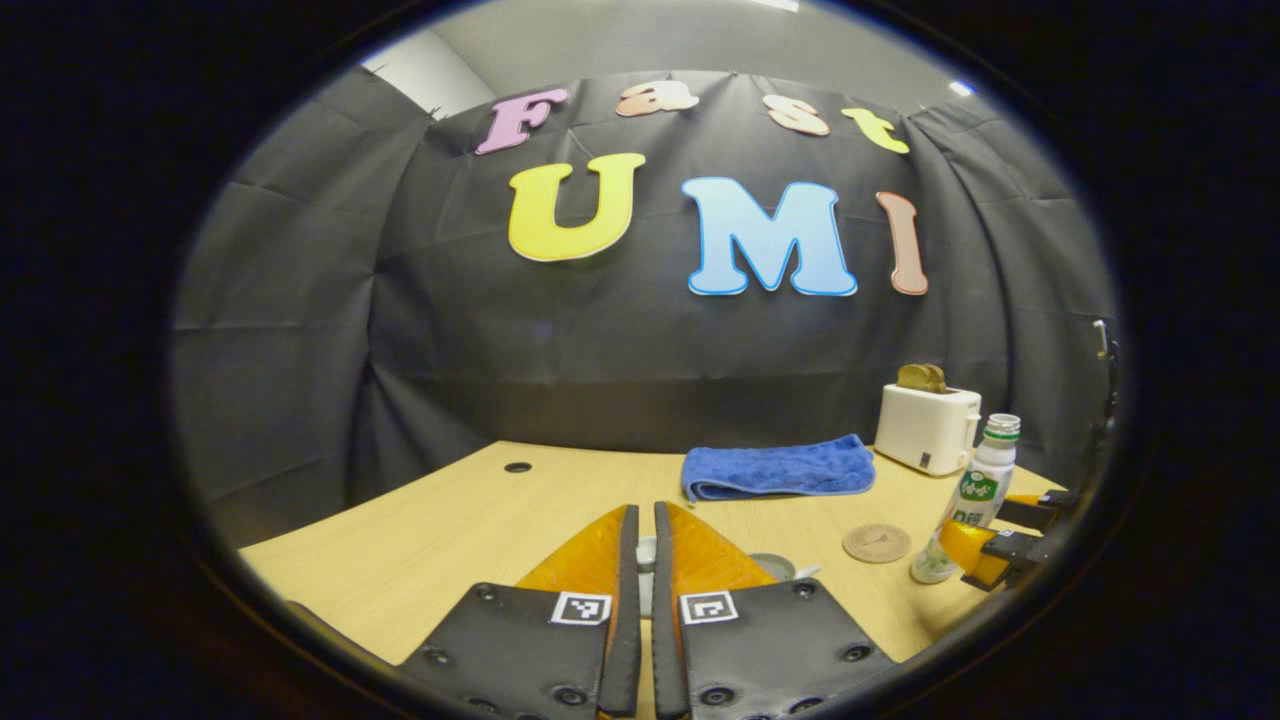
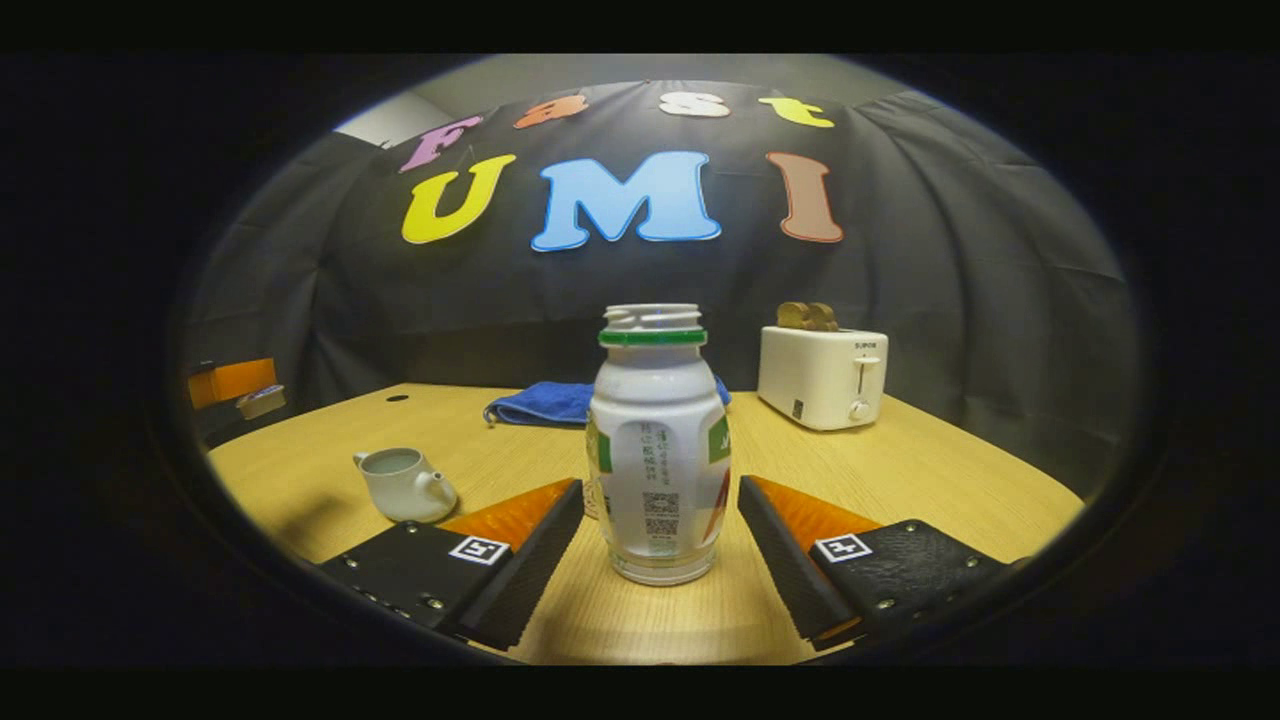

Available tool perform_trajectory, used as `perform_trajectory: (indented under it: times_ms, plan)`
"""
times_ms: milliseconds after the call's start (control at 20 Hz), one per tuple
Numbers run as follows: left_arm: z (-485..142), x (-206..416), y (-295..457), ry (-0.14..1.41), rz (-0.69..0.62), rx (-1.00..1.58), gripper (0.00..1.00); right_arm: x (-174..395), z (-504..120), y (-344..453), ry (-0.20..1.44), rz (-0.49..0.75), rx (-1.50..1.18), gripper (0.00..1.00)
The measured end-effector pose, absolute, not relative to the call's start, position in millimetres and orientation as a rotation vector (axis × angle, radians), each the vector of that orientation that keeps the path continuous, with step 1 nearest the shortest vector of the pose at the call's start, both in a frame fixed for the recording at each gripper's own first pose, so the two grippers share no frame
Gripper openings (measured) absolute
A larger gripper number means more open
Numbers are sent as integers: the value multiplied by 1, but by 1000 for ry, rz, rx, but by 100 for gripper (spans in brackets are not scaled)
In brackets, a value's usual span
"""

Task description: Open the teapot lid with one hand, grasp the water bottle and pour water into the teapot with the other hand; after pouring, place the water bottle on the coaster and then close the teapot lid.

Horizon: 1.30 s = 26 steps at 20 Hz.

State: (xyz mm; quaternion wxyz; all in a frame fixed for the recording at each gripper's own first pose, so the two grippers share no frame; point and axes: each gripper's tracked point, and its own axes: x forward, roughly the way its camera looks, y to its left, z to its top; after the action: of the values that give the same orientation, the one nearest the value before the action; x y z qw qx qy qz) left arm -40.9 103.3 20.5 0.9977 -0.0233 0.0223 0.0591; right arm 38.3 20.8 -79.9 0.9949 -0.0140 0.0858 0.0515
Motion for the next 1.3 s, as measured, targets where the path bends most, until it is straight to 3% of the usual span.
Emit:
perform_trajectory:
  times_ms: [250, 300, 350, 400, 450, 750, 1050, 1250, 1300]
  plan:
    - [10, -45, 110, 58, 126, -57, 8, 42, -86, 22, 183, 94, -37, 96]
    - [7, -45, 111, 62, 125, -60, 12, 42, -85, 20, 184, 86, -42, 95]
    - [5, -45, 111, 65, 126, -64, 8, 42, -86, 19, 185, 81, -44, 90]
    - [2, -46, 112, 69, 126, -66, 15, 43, -86, 20, 185, 82, -46, 88]
    - [-1, -45, 113, 75, 127, -69, 15, 46, -87, 21, 185, 81, -50, 82]
    - [-11, -46, 119, 87, 129, -95, 15, 42, -79, 20, 165, 75, -90, 81]
    - [-16, -48, 127, 87, 134, -114, 11, 44, -42, 20, 80, 33, -294, 78]
    - [-19, -51, 132, 92, 134, -127, 11, 49, -21, 27, 32, 4, -488, 78]
    - [-21, -49, 133, 93, 134, -131, 15, 52, -18, 30, 26, 0, -530, 78]
